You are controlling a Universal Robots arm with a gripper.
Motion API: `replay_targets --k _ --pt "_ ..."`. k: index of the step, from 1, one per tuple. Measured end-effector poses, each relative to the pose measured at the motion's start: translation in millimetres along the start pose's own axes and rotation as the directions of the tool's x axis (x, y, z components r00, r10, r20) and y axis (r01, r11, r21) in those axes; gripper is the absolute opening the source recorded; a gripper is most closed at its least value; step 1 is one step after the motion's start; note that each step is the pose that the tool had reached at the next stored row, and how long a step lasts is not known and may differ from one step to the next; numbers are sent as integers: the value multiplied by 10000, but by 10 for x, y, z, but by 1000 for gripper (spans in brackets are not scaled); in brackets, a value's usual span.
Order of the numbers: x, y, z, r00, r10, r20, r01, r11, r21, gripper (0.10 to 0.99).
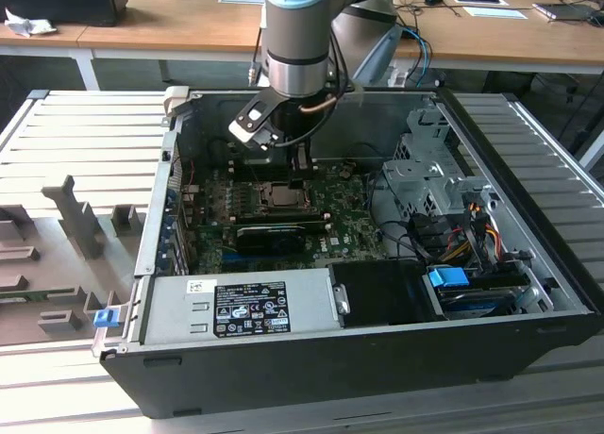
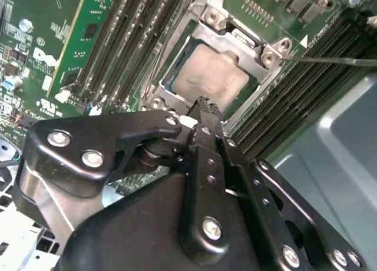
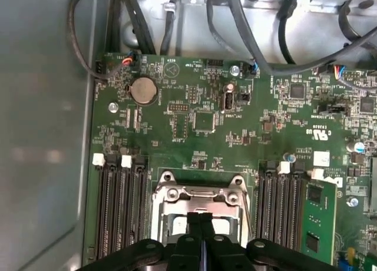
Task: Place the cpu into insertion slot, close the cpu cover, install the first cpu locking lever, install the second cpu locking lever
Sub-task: 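Close the cpu cover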
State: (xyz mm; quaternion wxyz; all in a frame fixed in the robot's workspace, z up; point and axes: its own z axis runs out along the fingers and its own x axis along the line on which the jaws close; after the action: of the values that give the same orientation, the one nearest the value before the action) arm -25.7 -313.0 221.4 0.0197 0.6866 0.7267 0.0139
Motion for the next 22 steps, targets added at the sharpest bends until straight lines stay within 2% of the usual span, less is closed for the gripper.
replay_targets --k 9,11,15,18,20,22 --pt "-58 -101 8 10000 -97 -6 97 10000 -2 106" --pt "-62 -150 12 9999 -134 -7 134 9999 -1 106" --pt "-84 -197 19 9998 -192 -9 192 9998 -2 106" --pt "-94 -258 28 9997 -254 -13 254 9997 -4 106" --pt "-92 -309 42 9996 -298 -16 298 9996 -4 106" --pt "-92 -316 92 9995 -314 -15 314 9995 -2 106"
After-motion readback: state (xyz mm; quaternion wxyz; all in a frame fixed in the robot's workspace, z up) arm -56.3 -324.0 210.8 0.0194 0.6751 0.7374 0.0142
